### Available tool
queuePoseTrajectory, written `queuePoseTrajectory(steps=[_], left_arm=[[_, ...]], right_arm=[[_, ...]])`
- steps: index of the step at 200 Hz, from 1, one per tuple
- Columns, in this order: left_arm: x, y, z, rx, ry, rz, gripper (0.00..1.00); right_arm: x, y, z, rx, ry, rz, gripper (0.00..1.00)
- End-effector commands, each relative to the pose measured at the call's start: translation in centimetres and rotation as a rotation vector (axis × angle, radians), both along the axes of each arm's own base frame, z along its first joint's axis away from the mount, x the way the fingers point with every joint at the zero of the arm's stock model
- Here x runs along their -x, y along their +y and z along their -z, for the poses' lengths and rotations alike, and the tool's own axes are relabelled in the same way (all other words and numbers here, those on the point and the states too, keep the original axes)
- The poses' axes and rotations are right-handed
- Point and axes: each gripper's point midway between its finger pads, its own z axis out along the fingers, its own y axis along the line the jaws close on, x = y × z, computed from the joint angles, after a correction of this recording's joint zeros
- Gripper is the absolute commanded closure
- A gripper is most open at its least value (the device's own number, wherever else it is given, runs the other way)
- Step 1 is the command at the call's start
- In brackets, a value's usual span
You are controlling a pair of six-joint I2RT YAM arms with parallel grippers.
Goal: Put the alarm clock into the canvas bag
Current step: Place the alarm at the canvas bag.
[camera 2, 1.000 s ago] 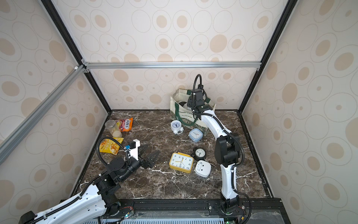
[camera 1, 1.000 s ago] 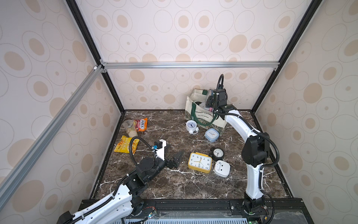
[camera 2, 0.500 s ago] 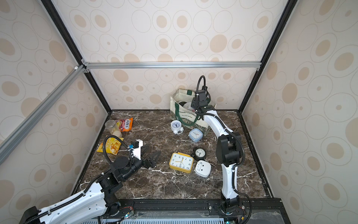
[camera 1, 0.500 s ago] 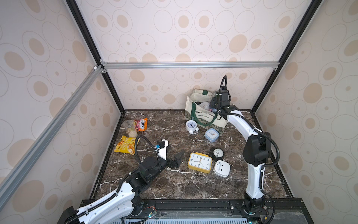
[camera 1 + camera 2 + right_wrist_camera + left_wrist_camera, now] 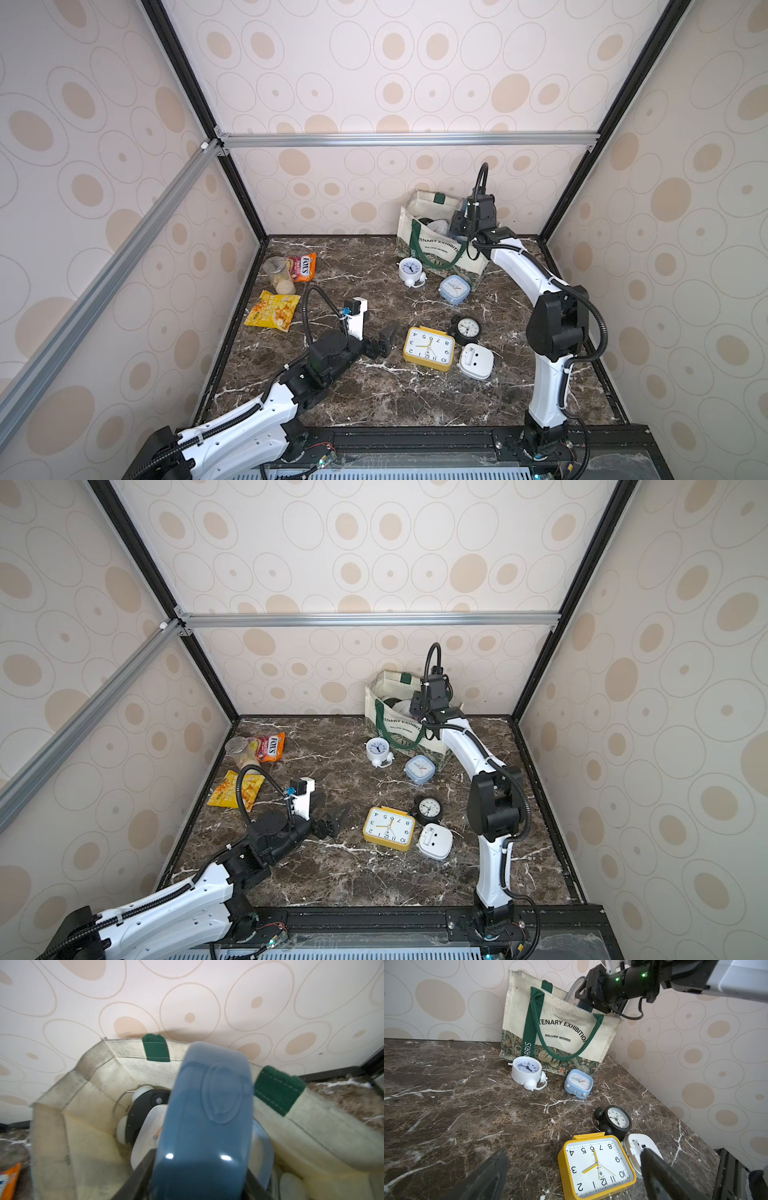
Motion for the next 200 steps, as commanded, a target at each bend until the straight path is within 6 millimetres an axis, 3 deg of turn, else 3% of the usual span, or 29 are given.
queuePoseTrajectory(steps=[1, 30, 55, 78, 93, 113, 147, 152, 176, 200], left_arm=[[-0.7, -0.2, -2.1, 0.052, -0.023, -0.022, 0.02], [-0.9, -0.8, -1.7, 0.052, -0.010, -0.008, 0.02], [-1.2, -1.2, -1.5, 0.041, 0.000, -0.005, 0.02], [-1.5, -1.3, -1.6, 0.040, 0.001, -0.010, 0.02], [-1.6, -1.4, -1.7, 0.041, 0.003, -0.010, 0.02], [-1.6, -1.5, -1.3, 0.034, 0.012, -0.011, 0.02], [-1.9, -1.6, -1.2, 0.026, 0.017, -0.018, 0.02], [-2.0, -1.7, -1.1, 0.020, 0.020, -0.019, 0.02], [-2.6, -2.3, -1.2, 0.005, 0.035, -0.017, 0.02], [-3.5, -2.9, -1.2, -0.003, 0.061, -0.015, 0.02]], right_arm=[[1.8, 1.1, -5.5, -0.060, -0.124, -0.089, 0.28], [3.0, 0.9, -6.6, -0.060, -0.135, -0.099, 0.16], [4.2, 1.6, -8.1, -0.086, -0.184, -0.154, 0.17], [4.3, 1.0, -8.2, -0.075, -0.189, -0.130, 0.20], [4.1, 0.4, -7.0, -0.051, -0.107, -0.087, 0.26], [4.3, 0.4, -5.3, -0.061, -0.055, -0.081, 0.26], [4.1, 0.1, -0.5, -0.070, 0.075, -0.034, 0.32], [3.7, -1.4, 0.2, -0.085, 0.092, -0.004, 0.32], [3.2, -2.0, 2.9, -0.162, 0.161, 0.001, 0.32], [3.1, -1.3, 3.0, -0.182, 0.175, -0.067, 0.34]])
